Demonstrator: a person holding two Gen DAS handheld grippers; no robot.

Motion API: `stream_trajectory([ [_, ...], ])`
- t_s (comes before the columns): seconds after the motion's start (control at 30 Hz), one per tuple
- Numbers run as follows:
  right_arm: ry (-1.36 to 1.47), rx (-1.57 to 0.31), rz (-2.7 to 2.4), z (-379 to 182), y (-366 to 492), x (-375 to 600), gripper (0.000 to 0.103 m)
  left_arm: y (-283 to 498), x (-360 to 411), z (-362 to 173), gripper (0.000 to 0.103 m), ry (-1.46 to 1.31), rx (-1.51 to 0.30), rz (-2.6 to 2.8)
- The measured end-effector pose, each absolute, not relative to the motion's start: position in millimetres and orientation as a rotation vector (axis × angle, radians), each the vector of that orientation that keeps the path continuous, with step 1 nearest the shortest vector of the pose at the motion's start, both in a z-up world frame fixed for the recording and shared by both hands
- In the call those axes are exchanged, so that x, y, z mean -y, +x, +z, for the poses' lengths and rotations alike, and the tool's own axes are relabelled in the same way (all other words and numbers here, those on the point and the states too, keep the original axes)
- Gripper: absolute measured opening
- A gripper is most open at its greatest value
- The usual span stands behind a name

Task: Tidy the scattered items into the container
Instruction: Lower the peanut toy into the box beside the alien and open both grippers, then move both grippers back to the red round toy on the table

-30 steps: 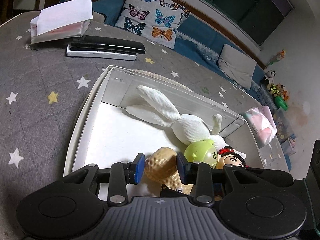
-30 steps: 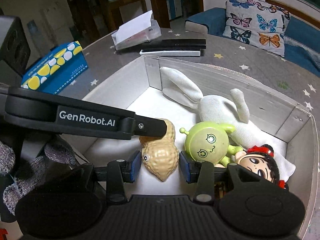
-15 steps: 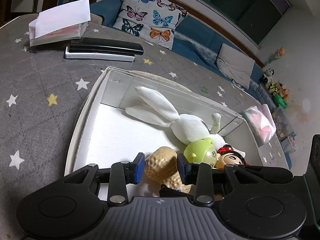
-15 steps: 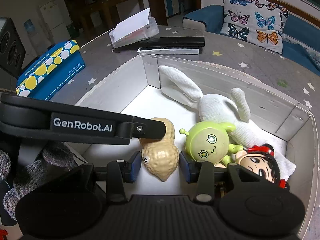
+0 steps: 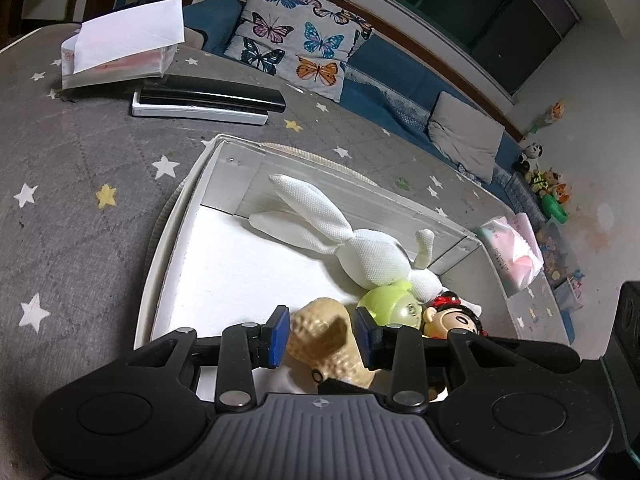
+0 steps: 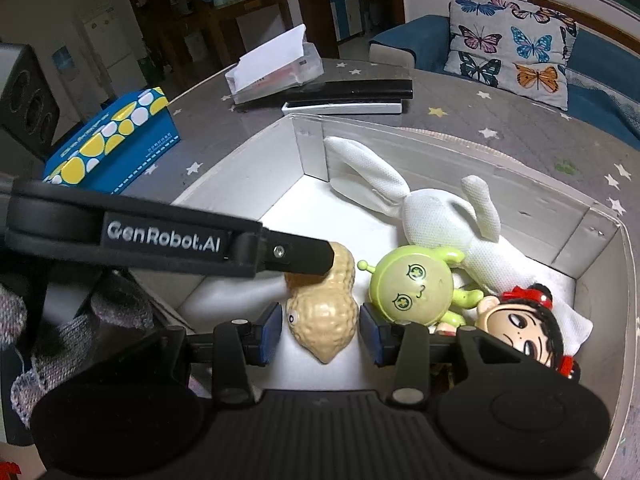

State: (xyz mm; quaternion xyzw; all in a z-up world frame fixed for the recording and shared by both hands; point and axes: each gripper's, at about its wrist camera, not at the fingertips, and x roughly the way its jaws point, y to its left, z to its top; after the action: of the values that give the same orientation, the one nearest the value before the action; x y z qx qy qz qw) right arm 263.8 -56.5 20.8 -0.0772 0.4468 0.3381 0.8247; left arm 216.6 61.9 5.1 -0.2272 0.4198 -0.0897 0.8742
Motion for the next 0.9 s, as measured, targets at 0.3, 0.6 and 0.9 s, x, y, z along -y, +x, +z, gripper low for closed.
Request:
stream_trajectory([
  [0.3,-0.176,-0.882,0.718,35,246,62,0.048,208,-66,11,0.038,-0.496,-0.854,-0.178],
  [0.6,-0.199,-0.758,0.698,63,213,79,0.05,182,-67,22,0.038,-0.521,-0.808,-0.183],
  [0.9,-0.2,-0.701,0.681,71,172,101,0.051,148,-55,37,0.038,-0.52,-0.756,-0.215],
])
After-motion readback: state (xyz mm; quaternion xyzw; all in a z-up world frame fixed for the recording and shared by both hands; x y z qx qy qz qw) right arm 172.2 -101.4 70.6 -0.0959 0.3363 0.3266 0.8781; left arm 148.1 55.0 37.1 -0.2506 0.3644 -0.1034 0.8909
